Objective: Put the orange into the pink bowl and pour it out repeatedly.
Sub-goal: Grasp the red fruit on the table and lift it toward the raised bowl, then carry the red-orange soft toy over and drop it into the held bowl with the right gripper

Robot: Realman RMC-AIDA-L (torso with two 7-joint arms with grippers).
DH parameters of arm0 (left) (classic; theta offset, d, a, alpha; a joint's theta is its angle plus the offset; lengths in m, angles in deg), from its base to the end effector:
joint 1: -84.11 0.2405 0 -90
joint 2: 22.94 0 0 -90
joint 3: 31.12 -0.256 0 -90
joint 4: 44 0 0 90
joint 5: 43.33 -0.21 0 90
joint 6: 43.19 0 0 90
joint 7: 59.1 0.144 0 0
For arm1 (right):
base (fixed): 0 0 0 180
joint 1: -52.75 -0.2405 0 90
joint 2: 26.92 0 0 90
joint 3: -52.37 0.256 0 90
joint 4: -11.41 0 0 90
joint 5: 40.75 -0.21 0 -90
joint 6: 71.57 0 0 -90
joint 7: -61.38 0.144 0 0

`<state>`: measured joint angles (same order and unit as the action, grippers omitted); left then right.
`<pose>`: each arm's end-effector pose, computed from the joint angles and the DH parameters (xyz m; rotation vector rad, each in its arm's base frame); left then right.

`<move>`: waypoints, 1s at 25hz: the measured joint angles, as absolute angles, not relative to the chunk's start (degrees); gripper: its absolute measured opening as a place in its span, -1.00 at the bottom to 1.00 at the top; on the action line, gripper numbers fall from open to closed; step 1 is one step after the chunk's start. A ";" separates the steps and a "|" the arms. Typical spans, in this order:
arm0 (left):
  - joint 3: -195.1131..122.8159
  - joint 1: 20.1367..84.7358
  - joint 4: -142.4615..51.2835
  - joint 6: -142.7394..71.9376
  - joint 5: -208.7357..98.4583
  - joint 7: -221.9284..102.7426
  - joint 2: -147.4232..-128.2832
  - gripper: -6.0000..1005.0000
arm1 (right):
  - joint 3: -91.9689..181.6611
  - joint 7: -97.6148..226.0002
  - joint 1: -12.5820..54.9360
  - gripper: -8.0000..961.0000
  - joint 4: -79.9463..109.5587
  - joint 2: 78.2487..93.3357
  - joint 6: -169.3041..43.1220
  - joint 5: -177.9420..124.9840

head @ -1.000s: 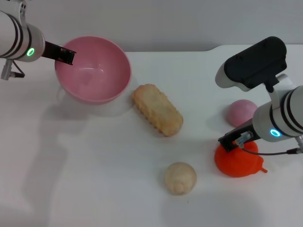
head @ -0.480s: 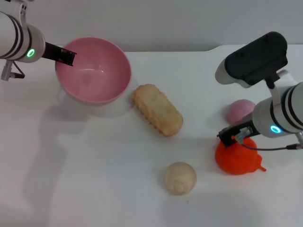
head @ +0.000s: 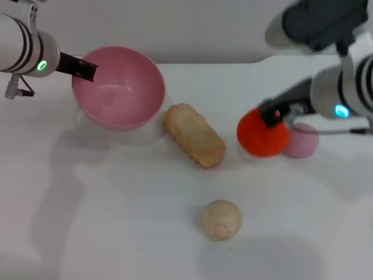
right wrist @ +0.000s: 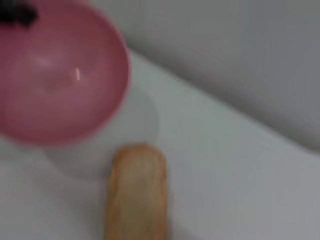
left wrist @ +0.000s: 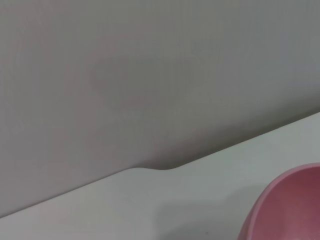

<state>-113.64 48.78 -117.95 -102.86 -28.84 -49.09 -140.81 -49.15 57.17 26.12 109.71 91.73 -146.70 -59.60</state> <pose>-0.1854 0.4262 0.0304 -2.0257 -0.9127 0.1907 0.1220 0.3398 -0.0125 -2.3008 0.8042 -0.2441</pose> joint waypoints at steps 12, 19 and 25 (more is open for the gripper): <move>-118.20 46.69 -117.02 -103.04 -25.24 -49.44 -141.10 -0.91 | -44.44 54.79 21.37 -0.97 121.80 91.71 -146.07 -59.20; -120.64 44.93 -116.99 -103.05 -23.50 -49.64 -141.31 -0.91 | -46.28 54.43 18.51 -0.97 117.79 91.95 -142.21 -59.92; -121.11 44.26 -117.31 -103.05 -22.94 -49.65 -141.34 -0.91 | -46.49 53.76 18.16 -0.97 114.55 91.99 -139.28 -62.60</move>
